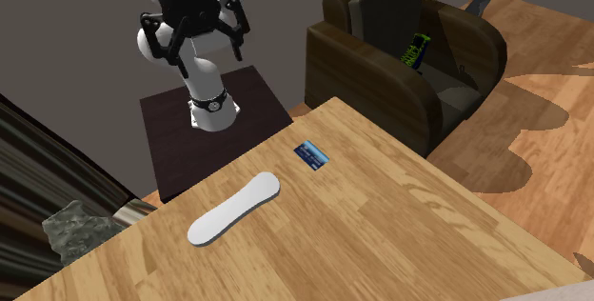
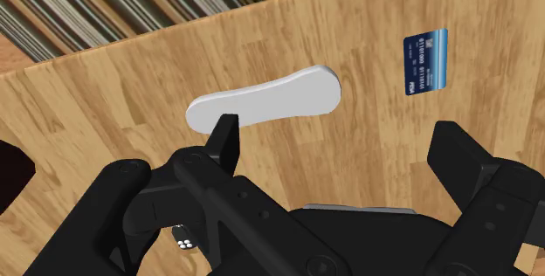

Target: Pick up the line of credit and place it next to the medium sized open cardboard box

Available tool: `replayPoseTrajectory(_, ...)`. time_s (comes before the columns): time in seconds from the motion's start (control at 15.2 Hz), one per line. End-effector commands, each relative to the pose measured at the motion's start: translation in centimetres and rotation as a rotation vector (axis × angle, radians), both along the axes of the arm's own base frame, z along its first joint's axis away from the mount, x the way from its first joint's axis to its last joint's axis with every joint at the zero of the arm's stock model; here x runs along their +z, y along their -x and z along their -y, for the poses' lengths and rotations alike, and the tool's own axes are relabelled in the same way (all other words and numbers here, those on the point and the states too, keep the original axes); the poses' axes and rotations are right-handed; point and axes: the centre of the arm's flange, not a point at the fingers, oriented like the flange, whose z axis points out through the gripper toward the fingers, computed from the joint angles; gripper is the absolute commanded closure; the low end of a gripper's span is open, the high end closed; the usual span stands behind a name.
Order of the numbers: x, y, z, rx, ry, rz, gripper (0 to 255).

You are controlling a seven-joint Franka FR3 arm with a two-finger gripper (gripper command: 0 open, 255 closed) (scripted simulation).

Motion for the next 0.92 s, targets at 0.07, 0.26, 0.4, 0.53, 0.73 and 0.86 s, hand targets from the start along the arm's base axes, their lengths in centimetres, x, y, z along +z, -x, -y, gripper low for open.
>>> replayPoseTrajectory(0.07,-1.1,0.1,-0.7,0.011,0.0,0.02,0)
replayPoseTrajectory(0.26,-4.5,0.1,-2.7,0.045,0.002,0.081,0)
replayPoseTrajectory(0.4,-6.8,0.1,-4.1,0.068,0.003,0.122,0)
replayPoseTrajectory(0.53,-9.1,0.0,-5.4,0.09,0.003,0.162,0)
replayPoseTrajectory(0.73,-12.5,-0.3,-7.5,0.124,0.005,0.223,0)
replayPoseTrajectory(0.86,-14.8,-0.5,-8.8,0.147,0.006,0.264,0)
